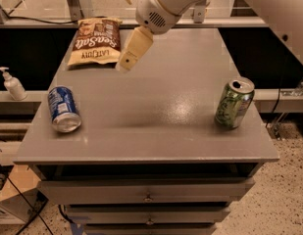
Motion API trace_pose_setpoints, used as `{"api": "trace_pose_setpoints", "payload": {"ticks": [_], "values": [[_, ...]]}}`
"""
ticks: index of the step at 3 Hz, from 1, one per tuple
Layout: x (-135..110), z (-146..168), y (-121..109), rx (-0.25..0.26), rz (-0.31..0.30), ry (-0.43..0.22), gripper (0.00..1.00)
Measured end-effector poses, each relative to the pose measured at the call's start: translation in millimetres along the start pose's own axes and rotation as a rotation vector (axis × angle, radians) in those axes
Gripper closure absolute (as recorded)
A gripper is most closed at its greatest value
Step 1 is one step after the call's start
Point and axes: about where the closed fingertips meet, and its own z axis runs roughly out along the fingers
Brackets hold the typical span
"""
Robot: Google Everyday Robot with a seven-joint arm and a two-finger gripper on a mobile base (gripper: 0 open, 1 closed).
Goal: Pick brown chip bag
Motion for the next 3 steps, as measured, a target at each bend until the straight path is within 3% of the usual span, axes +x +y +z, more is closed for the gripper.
{"api": "trace_pose_setpoints", "payload": {"ticks": [1,3], "values": [[0.4,13.7,-7.2,0.023,0.071,-0.043,0.0],[-12.1,60.9,-47.3,0.093,0.232,-0.139,0.0]]}}
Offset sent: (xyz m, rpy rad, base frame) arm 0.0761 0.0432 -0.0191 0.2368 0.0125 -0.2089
